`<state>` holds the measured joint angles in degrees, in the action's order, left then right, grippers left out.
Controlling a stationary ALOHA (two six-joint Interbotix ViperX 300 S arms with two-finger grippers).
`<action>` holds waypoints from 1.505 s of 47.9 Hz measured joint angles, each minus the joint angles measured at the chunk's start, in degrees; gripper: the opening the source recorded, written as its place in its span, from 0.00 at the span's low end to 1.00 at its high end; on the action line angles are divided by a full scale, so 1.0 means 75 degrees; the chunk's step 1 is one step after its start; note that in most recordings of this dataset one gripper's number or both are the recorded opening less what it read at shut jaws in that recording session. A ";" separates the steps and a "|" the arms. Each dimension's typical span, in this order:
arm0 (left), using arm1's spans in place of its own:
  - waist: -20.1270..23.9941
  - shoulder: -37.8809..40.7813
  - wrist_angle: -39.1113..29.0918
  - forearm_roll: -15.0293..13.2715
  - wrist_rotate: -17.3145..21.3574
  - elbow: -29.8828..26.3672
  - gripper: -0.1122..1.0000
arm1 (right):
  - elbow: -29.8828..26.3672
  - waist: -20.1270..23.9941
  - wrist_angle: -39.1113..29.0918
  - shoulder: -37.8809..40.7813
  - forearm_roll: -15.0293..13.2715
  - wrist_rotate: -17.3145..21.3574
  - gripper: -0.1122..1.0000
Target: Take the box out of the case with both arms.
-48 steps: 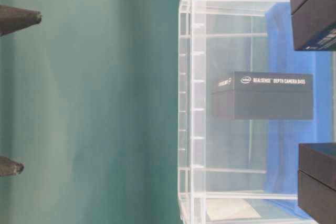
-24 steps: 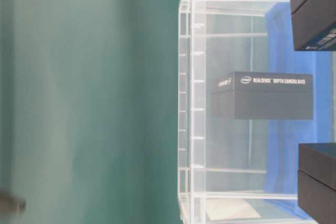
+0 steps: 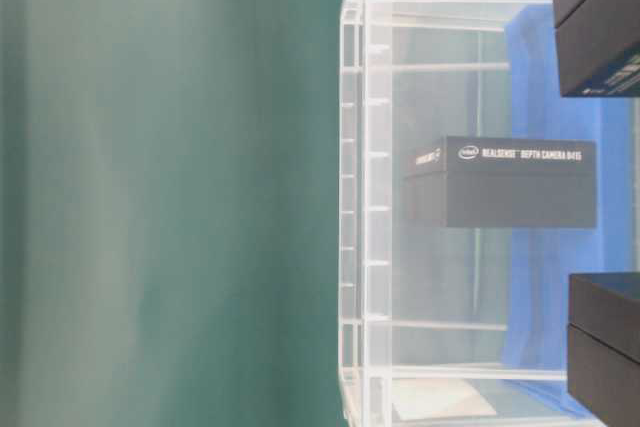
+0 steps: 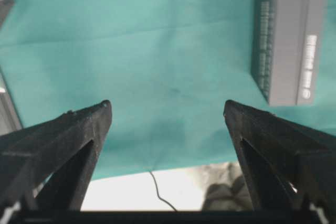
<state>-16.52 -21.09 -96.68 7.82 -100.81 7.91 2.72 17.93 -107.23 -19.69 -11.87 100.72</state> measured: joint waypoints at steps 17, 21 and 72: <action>-0.0129 -0.0855 0.0187 -0.0023 -0.0305 0.0750 0.91 | 0.0633 0.0012 0.0246 -0.0457 0.0000 0.0070 0.93; -0.0129 -0.0855 0.0187 -0.0012 -0.0305 0.0773 0.91 | 0.0668 0.0000 0.0316 -0.0457 0.0000 0.0070 0.93; 0.1441 -0.1066 0.0094 -0.0012 0.1207 0.0926 0.91 | 0.0680 -0.1816 0.0445 -0.0469 -0.0035 -0.2098 0.93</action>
<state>-5.71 -29.09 -95.98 7.73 -91.76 14.85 7.82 4.31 -103.89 -23.20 -12.13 84.99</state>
